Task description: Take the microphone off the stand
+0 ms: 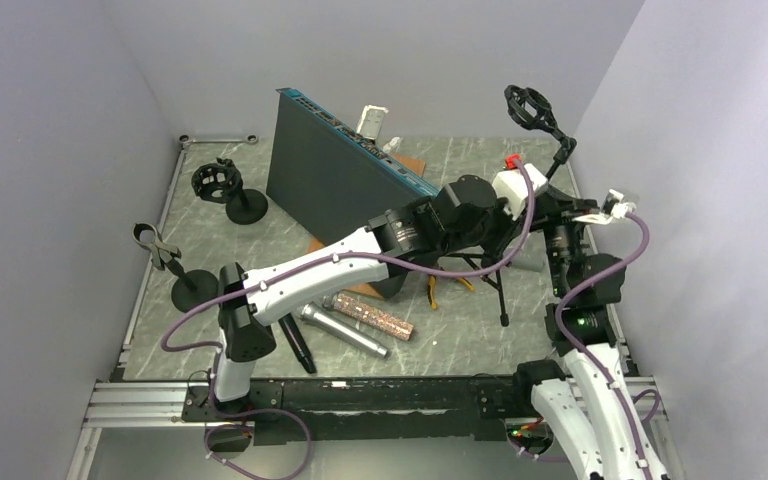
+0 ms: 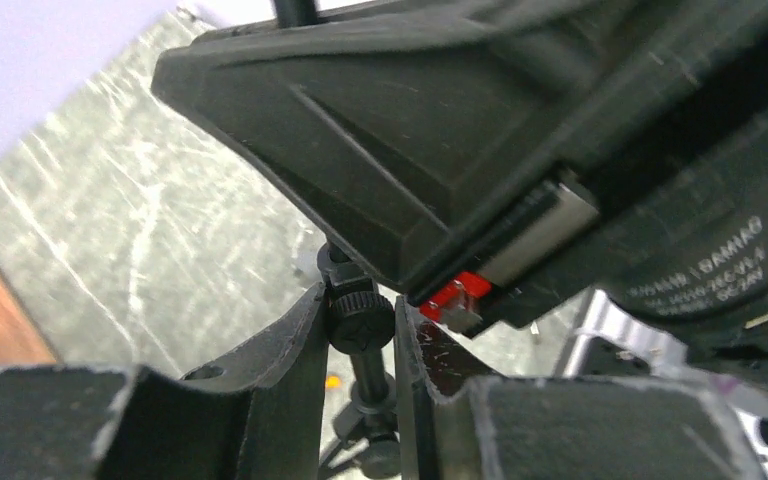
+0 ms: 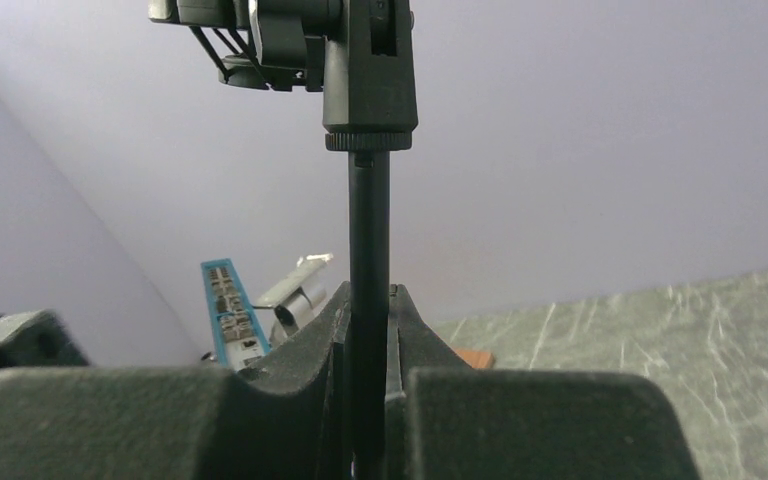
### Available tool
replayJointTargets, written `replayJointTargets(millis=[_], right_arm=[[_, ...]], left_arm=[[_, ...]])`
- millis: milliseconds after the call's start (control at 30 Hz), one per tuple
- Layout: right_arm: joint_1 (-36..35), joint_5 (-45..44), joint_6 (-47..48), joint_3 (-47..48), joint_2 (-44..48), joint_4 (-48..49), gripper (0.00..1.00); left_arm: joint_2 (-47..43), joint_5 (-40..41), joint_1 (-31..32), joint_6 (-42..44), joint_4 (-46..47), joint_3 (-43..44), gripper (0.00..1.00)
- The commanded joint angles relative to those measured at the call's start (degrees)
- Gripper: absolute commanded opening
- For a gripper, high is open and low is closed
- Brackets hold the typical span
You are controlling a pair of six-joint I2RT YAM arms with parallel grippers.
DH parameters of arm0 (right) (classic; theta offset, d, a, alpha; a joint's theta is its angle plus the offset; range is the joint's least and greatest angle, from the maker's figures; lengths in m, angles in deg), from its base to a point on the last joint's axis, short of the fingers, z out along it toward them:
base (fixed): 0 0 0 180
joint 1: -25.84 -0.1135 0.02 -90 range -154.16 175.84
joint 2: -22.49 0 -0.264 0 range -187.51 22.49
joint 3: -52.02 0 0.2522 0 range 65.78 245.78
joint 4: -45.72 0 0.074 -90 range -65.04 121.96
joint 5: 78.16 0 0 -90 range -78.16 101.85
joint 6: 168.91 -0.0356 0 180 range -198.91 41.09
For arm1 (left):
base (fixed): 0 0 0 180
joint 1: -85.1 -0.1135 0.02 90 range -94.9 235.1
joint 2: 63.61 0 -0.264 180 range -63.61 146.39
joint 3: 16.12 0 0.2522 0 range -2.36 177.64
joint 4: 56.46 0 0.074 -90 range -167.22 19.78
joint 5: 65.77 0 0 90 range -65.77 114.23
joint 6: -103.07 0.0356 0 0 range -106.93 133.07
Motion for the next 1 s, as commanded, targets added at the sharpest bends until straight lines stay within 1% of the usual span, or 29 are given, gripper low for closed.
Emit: replayJointTargets(millis=[0,67,100,167,233,267,367,400,467,533,567,667,800,833,967], right_arm=[[-0.4,4.0,4.0,-4.1,2.4,14.3,0.0],[-0.6,5.7,4.4,-5.2,2.1,17.1,0.0],[-0.7,6.2,4.5,-5.9,2.1,18.3,0.0],[-0.8,6.6,4.8,-6.7,2.4,19.6,0.0],[-0.9,6.6,5.0,-7.6,3.0,20.7,0.0],[-1.0,6.7,5.1,-7.8,3.2,21.0,0.0],[-1.1,7.0,4.8,-8.1,3.4,21.2,0.0],[-1.1,7.0,4.7,-8.3,3.5,21.5,0.0],[-1.1,7.1,4.2,-8.7,3.6,22.0,0.0],[-1.2,7.5,4.2,-8.8,3.5,22.1,0.0],[-1.2,7.5,4.4,-8.8,3.6,21.9,0.0],[-1.3,7.4,4.9,-9.3,4.0,21.9,0.0],[-1.2,7.6,6.8,-9.6,4.7,21.3,0.0],[-1.3,7.4,7.3,-9.6,4.7,20.9,0.0],[-1.2,5.9,9.2,-8.9,4.8,17.9,0.0]], left_arm=[[-3.5,2.0,-0.9,-18.2,-0.9,3.1,0.0],[-5.0,0.1,-2.0,-27.4,-0.4,1.6,0.0],[-5.4,-0.2,-2.5,-33.5,-0.9,1.4,0.0],[-6.6,-0.7,-3.4,-40.9,-0.9,0.3,0.0],[-9.6,-1.0,-4.9,-50.3,1.4,-4.6,0.0],[-12.1,-1.6,-5.9,-55.8,4.9,-9.8,0.0],[-18.3,-2.2,-7.6,-70.1,20.1,-25.0,0.0],[-19.1,-2.6,-8.1,-73.6,25.2,-27.8,0.0],[-19.1,-4.7,-9.0,-80.5,30.7,-30.7,0.0],[-18.4,-6.3,-9.3,-85.4,35.3,-32.4,0.0],[-18.3,-6.3,-9.3,-86.5,36.3,-32.4,0.0],[-18.1,-7.0,-9.3,-86.4,33.9,-31.0,0.0],[-18.3,-9.9,-9.3,-90.2,38.3,-34.1,0.0],[-18.1,-10.9,-9.3,-90.7,40.0,-34.9,0.01],[-17.6,-15.3,-9.4,-89.6,45.6,-37.0,0.4]])
